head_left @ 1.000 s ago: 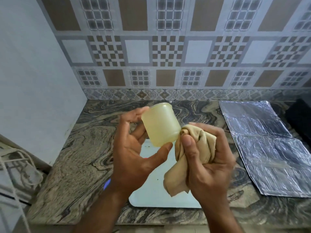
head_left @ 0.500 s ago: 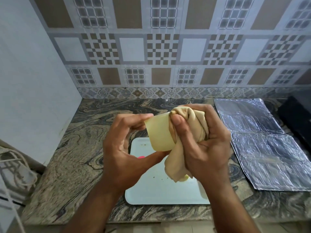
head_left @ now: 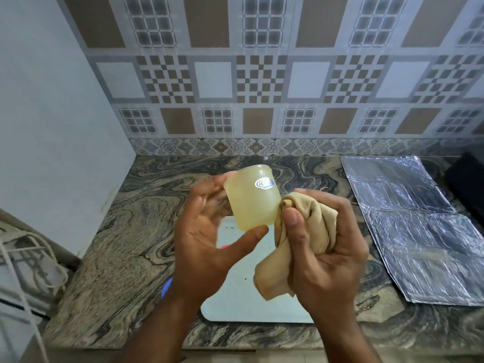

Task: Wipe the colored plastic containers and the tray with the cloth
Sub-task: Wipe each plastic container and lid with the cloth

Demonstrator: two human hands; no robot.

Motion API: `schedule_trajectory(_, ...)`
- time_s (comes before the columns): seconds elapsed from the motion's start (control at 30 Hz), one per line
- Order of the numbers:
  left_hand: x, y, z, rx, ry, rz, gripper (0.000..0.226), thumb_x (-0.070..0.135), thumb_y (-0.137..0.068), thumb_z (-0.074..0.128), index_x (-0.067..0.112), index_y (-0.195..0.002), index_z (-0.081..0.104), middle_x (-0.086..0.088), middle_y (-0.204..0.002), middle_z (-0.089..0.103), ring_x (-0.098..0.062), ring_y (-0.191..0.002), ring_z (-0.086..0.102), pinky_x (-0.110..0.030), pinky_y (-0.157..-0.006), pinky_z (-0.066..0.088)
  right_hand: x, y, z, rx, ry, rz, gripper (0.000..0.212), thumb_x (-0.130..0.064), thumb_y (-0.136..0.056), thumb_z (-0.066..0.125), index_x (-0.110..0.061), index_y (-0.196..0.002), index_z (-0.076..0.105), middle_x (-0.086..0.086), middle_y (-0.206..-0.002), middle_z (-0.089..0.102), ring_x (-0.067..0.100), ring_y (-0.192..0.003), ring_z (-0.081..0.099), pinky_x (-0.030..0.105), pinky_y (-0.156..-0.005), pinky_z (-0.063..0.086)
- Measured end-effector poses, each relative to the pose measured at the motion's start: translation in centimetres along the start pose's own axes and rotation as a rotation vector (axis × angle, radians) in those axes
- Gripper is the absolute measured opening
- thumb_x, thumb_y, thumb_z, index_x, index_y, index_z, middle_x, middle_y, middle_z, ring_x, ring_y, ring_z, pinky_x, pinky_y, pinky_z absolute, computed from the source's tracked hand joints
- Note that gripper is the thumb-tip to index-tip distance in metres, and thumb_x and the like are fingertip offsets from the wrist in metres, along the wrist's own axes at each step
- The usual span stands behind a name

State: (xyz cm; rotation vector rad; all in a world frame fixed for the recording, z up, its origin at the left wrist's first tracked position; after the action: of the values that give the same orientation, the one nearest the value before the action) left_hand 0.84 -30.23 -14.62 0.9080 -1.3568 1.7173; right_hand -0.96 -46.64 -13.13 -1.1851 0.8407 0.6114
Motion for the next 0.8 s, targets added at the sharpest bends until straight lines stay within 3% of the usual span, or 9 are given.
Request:
schedule_trajectory(0.07, -0.1, -0.4, -0.8, -0.020, -0.154, 0.046, 0.073, 0.014, -0.068, 0.095, 0.027, -0.131, 0.059, -0.016, -0.136, 0.063, -0.037, -0.129, 0.062, -0.056, -0.104, 0.054, 0.2, -0.5, -0.5, -0.020, 0.051, -0.022, 0.015, -0.020, -0.096, 0.074, -0.015, -0.109, 0.067, -0.010, -0.097, 0.076, 0.008, -0.082, 0.074, 0.021, -0.073, 0.058)
schedule_trajectory(0.17, 0.1, -0.5, -0.9, -0.076, -0.316, 0.111, 0.074, 0.021, -0.064, 0.099, 0.037, -0.126, 0.062, -0.008, -0.127, 0.067, -0.035, -0.122, 0.066, -0.053, -0.104, 0.053, -0.2, -1.1, -1.0, -0.060, 0.130, -0.077, 0.016, -0.026, -0.097, 0.078, -0.024, -0.110, 0.067, 0.000, -0.100, 0.075, 0.017, -0.084, 0.074, 0.028, -0.073, 0.058)
schedule_trajectory(0.3, 0.5, -0.2, -0.6, -0.094, -0.205, 0.125, 0.071, 0.017, -0.064, 0.096, 0.026, -0.125, 0.062, -0.011, -0.124, 0.068, -0.031, -0.120, 0.067, -0.038, -0.102, 0.053, -0.7, -2.4, -0.3, -0.120, 0.159, -0.057, 0.017, -0.027, -0.096, 0.078, -0.014, -0.105, 0.071, 0.000, -0.096, 0.075, 0.017, -0.085, 0.074, 0.026, -0.074, 0.057)
schedule_trajectory(0.4, -0.1, -0.3, -1.1, -0.087, -0.149, 0.074, 0.072, 0.012, -0.063, 0.095, 0.015, -0.125, 0.058, -0.013, -0.126, 0.069, -0.030, -0.121, 0.068, -0.038, -0.102, 0.054, -0.2, -3.3, 0.3, -0.128, 0.064, 0.072, 0.016, -0.024, -0.095, 0.078, -0.010, -0.099, 0.072, -0.002, -0.085, 0.075, 0.006, -0.076, 0.071, 0.020, -0.070, 0.055)
schedule_trajectory(0.57, -1.2, 0.5, -1.6, 0.027, 0.033, -0.101, 0.069, 0.011, -0.062, 0.088, 0.015, -0.120, 0.052, 0.004, -0.118, 0.073, -0.016, -0.110, 0.070, -0.033, -0.091, 0.059, 1.1, -3.0, -0.1, -0.021, -0.058, 0.162, 0.011, -0.025, -0.096, 0.076, -0.016, -0.097, 0.070, -0.010, -0.077, 0.071, 0.002, -0.067, 0.064, 0.017, -0.064, 0.053)
schedule_trajectory(0.7, -1.6, 0.8, -1.2, 0.041, 0.145, -0.214, 0.073, 0.009, -0.067, 0.085, 0.018, -0.131, 0.051, -0.009, -0.133, 0.070, -0.028, -0.122, 0.068, -0.041, -0.097, 0.059, -0.1, -0.8, 0.6, -0.102, -0.087, 0.075, 0.019, -0.024, -0.093, 0.071, -0.009, -0.104, 0.067, -0.016, -0.088, 0.075, -0.004, -0.073, 0.070, 0.011, -0.068, 0.054)
schedule_trajectory(0.8, -1.3, 0.8, -1.1, -0.046, 0.158, -0.297, 0.081, 0.010, -0.071, 0.083, 0.021, -0.143, 0.047, -0.017, -0.140, 0.065, -0.035, -0.120, 0.068, -0.047, -0.096, 0.057, 0.0, -0.1, 0.9, -0.157, -0.014, 0.034, 0.016, -0.024, -0.093, 0.073, -0.017, -0.106, 0.068, -0.013, -0.094, 0.076, 0.000, -0.076, 0.072, 0.013, -0.069, 0.055)
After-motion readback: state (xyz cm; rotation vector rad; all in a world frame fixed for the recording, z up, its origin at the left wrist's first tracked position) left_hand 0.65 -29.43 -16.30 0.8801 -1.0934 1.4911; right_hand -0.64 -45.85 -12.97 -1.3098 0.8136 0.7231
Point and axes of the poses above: each hand's wrist, its own y-axis away from the middle knuckle, its own z-axis out of the palm, x = y × z, the point moved 3 cm from there along -y, towards the middle knuckle
